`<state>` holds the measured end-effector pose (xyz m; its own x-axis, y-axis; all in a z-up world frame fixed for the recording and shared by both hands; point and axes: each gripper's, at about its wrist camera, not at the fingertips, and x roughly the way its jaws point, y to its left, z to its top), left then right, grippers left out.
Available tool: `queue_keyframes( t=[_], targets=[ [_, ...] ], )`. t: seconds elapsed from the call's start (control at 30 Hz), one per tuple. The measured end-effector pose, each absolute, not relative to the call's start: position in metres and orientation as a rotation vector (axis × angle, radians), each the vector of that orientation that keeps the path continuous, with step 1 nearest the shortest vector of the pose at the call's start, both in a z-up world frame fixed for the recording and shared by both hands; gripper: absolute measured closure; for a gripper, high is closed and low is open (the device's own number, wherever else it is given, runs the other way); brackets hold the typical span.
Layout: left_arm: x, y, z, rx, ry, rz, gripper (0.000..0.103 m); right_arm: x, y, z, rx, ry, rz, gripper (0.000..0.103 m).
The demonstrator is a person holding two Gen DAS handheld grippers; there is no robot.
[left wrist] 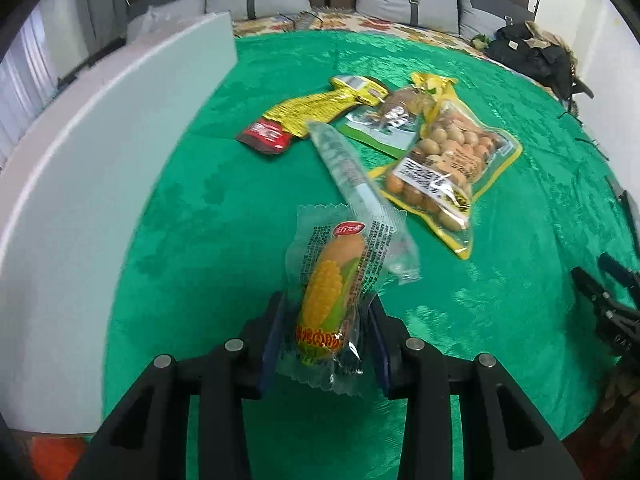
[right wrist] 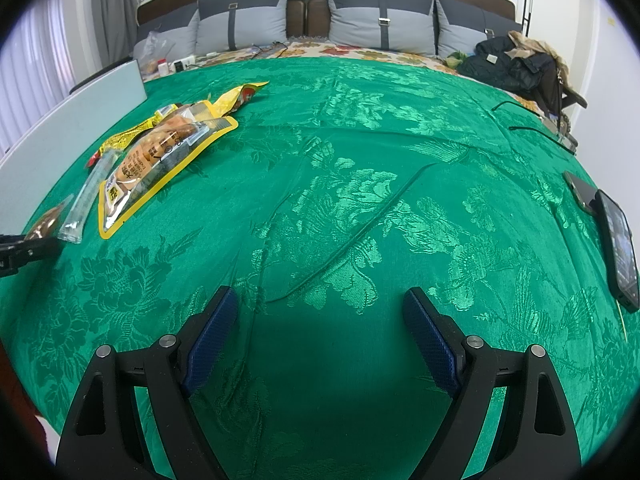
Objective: Organize snacks
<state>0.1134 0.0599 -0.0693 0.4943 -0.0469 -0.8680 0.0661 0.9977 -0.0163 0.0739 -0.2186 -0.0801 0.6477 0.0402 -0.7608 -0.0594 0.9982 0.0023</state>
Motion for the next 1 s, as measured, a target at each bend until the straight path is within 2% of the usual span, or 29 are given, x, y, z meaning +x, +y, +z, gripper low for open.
queue_keyframes(
  t=[0.1, 0.23, 0.3, 0.37, 0.47, 1.0],
  targets=[
    [0.113, 0.065, -0.072, 0.026, 1.059, -0.054, 0.064, 0.074, -0.219, -0.080, -0.024, 0.864, 0.056, 0.015],
    [0.117, 0.070, -0.079, 0.024, 1.059, -0.046, 0.055, 0.074, -0.219, -0.080, -0.024, 0.864, 0.057, 0.015],
    [0.118, 0.070, -0.080, 0.032, 1.052, -0.040, 0.049, 0.074, -0.219, -0.080, -0.024, 0.864, 0.057, 0.015],
    [0.120, 0.073, -0.082, 0.027, 1.057, -0.031, 0.032, 0.074, -0.219, -0.080, -0.023, 0.864, 0.057, 0.015],
    [0.121, 0.080, -0.086, -0.003, 1.061, -0.028, 0.023, 0.074, -0.219, -0.080, -0.023, 0.864, 0.057, 0.015],
    [0.118, 0.083, -0.084, 0.019, 1.076, -0.069, 0.024, 0.074, -0.219, -0.080, -0.023, 0.864, 0.057, 0.015]
  ],
)
